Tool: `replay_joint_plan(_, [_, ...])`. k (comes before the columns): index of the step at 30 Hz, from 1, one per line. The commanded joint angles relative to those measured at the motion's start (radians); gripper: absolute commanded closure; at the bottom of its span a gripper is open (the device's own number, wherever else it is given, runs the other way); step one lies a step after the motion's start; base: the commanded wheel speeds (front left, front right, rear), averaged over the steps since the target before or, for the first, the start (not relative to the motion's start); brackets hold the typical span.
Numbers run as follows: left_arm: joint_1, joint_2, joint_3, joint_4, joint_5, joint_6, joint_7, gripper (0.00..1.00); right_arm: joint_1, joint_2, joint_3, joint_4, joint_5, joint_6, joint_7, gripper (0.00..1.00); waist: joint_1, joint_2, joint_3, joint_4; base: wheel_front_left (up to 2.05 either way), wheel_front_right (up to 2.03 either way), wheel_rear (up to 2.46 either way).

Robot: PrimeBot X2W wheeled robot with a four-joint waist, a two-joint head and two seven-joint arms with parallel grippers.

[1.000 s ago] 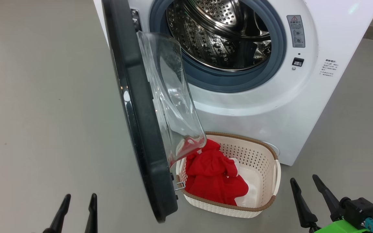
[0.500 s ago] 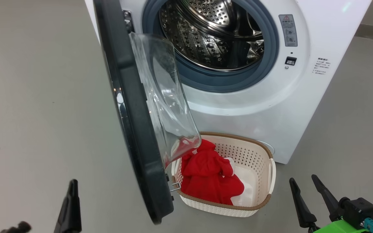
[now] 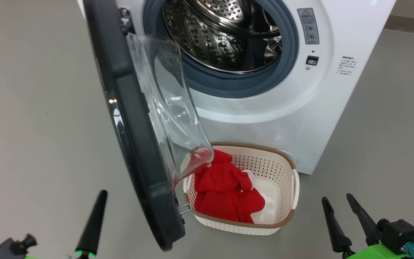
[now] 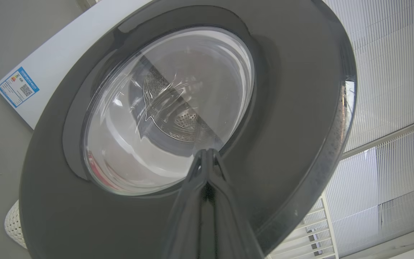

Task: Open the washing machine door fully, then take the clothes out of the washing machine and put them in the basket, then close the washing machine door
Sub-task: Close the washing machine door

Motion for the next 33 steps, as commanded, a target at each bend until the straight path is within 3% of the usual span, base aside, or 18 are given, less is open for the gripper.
replay_joint_plan(1, [-0.025,0.035,0.021,-0.038,-0.026,-0.006,0.011,1.0,-0.025,-0.014,0.022,-0.026,-0.001,0.006,-0.006,0.0,0.0,0.0,0.004,-0.003,0.0,0.0,0.0])
replay_joint_plan(11, [-0.041,0.094,-0.062,-0.116,-0.123,-0.006,0.113,1.0,-0.039,-0.015,0.022,-0.028,-0.003,0.006,-0.006,0.0,0.0,0.0,0.023,-0.014,0.0,0.0,0.0])
replay_joint_plan(24, [-0.12,0.08,-0.152,-0.124,-0.091,-0.006,0.136,1.0,-0.057,-0.013,0.024,-0.029,0.0,0.006,-0.006,0.0,0.0,0.0,0.045,-0.076,0.0,0.0,0.0])
replay_joint_plan(33, [-0.223,0.049,-0.253,-0.091,-0.038,-0.006,0.065,1.0,-0.079,-0.007,0.028,-0.032,0.002,0.006,-0.006,0.0,0.0,0.0,0.077,-0.13,0.0,0.0,0.0])
